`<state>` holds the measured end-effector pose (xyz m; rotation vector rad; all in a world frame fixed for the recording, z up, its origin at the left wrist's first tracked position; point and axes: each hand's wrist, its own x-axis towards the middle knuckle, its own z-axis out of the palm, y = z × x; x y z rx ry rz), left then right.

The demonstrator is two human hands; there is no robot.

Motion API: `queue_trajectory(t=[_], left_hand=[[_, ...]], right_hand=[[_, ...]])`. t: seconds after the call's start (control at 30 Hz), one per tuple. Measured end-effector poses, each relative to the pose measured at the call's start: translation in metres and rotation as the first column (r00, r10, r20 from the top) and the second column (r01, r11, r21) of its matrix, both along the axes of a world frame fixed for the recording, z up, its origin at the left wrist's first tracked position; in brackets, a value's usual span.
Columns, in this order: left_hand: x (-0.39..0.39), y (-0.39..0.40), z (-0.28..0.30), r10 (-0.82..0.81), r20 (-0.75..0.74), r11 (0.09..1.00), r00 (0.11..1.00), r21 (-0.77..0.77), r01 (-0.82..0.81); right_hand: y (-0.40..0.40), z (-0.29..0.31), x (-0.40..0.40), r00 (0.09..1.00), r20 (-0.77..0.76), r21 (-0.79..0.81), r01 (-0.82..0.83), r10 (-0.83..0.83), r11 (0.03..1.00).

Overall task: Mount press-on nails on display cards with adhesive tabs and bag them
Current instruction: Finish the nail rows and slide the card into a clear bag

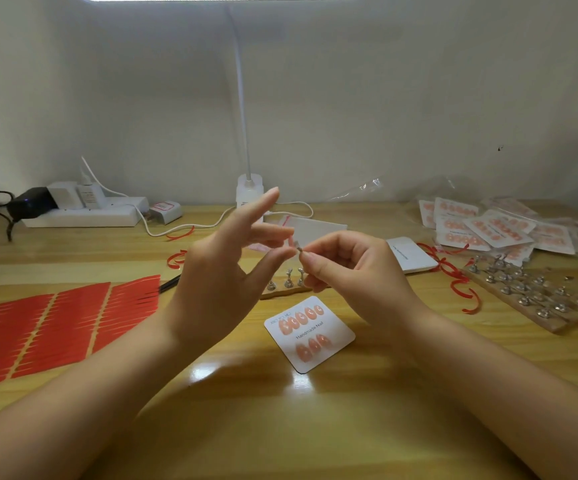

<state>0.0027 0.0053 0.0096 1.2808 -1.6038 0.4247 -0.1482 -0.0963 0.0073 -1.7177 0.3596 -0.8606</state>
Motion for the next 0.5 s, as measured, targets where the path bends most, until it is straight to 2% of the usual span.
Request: queue_trajectory(t=[0.1, 0.23, 0.37, 0.5], left_hand=[[-0.0008, -0.0009, -0.0026, 0.015, 0.091, 1.0, 0.996, -0.007, -0.014], [-0.0027, -0.0008, -0.0024, 0.027, 0.049, 0.999, 0.998, 0.018, -0.028], [-0.0054, -0.0005, -0.0021, 0.071, -0.008, 0.997, 0.997, 0.023, -0.071], [-0.0058, -0.0006, -0.0018, 0.071, 0.018, 0.996, 0.997, 0.059, -0.072]], right_hand=[[0.0014, -0.0011, 0.0003, 1.0, -0.002, -0.029, 0.0, 0.0, 1.0], [0.003, -0.0047, 0.0013, 1.0, -0.014, -0.082, 0.011, -0.012, 0.997], [0.0015, -0.0057, 0.0022, 1.0, -0.011, -0.069, 0.023, -0.024, 0.997], [0.0005, -0.0051, 0.0012, 0.999, -0.004, -0.041, 0.033, -0.033, 0.999]])
